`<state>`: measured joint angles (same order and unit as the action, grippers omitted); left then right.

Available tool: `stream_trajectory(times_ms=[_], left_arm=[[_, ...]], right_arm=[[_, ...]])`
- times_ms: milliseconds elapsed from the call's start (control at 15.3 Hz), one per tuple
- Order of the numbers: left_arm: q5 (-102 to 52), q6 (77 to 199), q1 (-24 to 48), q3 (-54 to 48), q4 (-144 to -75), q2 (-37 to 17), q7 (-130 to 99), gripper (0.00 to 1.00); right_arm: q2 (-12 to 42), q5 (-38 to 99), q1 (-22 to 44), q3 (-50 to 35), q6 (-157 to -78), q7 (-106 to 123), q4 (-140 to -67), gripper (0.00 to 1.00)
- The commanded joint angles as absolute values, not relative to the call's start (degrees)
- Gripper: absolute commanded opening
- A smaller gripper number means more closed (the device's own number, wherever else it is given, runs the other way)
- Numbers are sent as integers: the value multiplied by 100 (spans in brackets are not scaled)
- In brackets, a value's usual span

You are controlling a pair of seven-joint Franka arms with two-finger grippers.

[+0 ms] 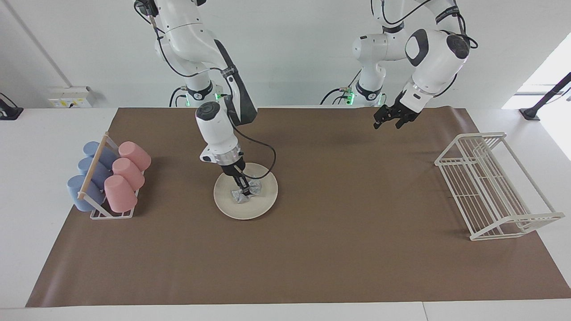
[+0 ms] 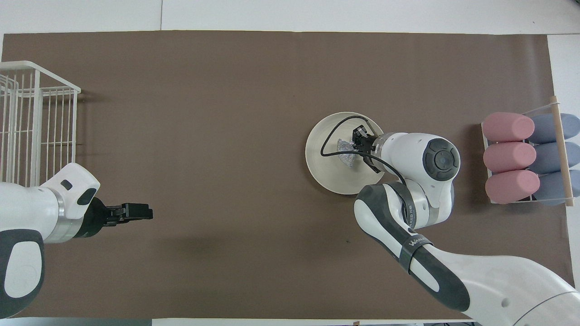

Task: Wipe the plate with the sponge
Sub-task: 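Rub the scrubber around the plate surface with the right gripper, then bring the scrubber back to the left gripper with the right gripper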

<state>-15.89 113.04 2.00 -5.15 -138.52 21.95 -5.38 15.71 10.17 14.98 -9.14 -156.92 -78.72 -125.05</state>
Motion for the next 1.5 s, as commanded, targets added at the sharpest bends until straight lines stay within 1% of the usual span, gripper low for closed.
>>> stream_trajectory(times_ms=[0, 196, 261, 392, 588, 719, 784, 915, 1111, 1241, 1307, 1438], left_arm=[[-1459, 11347, 167, -545, -13790, 2145, -633, 100], [-1459, 11355, 202, -554, -13781, 2145, -685, 100], [-1459, 11355, 202, -545, -13781, 2145, -686, 100], [-1459, 11355, 185, -545, -13781, 2145, -677, 100], [-1468, 11390, 158, -536, -13781, 2145, -686, 100], [-1642, 11443, 193, -554, -13738, 2145, -694, 100], [-1992, 11435, 237, -545, -13737, 2145, -694, 100], [-3071, 11373, 202, -536, -13720, 2153, -685, 100], [-4487, 11119, 237, -519, -13606, 2171, -642, 100], [-5471, 10891, 246, -527, -13579, 2180, -624, 100], [-5884, 10733, 237, -501, -13579, 2197, -615, 100], [-6589, 10329, 176, -466, -13509, 2215, -545, 100]], right_arm=[[1784, 1116, 1810, -940, -15785, -8401, -12604, 0], [1784, 1107, 1819, -940, -15777, -8446, -12560, 0], [1793, 1116, 1837, -940, -15724, -8525, -12446, 0], [1706, 1107, 1898, -940, -15427, -9033, -12201, 0], [1294, 1107, 2021, -932, -14199, -9377, -11613, 0], [1047, 1038, 2021, -923, -13311, -9780, -11033, 0], [1011, 994, 2048, -923, -12811, -10017, -10665, 0], [958, 766, 2319, -914, -11905, -10745, -9874, 0], [967, -34, 2688, -940, -10691, -11740, -8819, 0], [958, -88, 2856, -958, -10197, -12214, -8413, 0], [915, -97, 2926, -975, -10091, -12469, -8315, 0], [827, -97, 3128, -993, -10072, -12787, -8428, 0]])
